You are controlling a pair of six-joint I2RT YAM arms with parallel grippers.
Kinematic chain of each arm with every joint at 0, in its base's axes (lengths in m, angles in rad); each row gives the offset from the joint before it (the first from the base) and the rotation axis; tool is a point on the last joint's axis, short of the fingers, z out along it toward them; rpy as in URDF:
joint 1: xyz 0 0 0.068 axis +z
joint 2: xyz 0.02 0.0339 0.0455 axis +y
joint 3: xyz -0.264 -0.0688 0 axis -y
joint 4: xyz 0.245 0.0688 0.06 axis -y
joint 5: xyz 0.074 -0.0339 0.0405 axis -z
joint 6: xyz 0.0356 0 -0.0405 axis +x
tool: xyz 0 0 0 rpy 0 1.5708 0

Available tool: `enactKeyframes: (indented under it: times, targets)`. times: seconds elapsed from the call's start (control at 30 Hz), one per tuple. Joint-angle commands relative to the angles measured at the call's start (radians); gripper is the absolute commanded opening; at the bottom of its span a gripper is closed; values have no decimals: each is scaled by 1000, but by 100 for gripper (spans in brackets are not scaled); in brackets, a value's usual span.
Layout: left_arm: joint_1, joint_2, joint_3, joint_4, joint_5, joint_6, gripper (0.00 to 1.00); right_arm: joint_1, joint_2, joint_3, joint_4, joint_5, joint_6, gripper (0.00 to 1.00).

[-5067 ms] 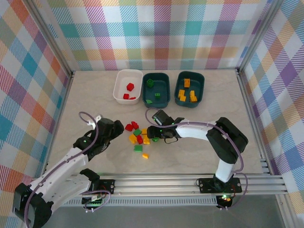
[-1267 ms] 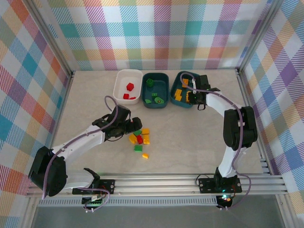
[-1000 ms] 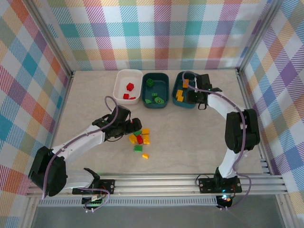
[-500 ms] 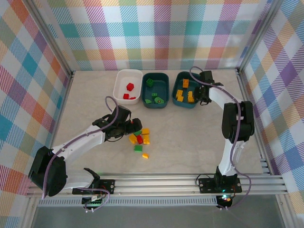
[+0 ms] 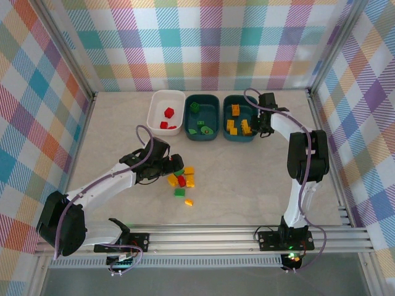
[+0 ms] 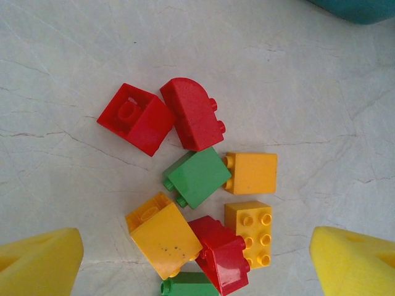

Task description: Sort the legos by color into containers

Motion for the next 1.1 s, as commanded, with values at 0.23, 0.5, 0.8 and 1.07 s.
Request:
enactKeyframes:
  times: [0.23,0.5,0.8,1.07]
  targets:
    - [-8,-19,15,-21,-13,19,95,29,-18,26,23,-112,-45,12]
    - [-8,12,13,-9,-17,-7,95,34,-68,19,-9,-74,10,60]
    - [-7,173,46,44,-104,-124,87,49,-411,-208,45,6,184,67]
    - [-6,323,106,141,-102,-195,79,200,-689,-503,162,15,251,65]
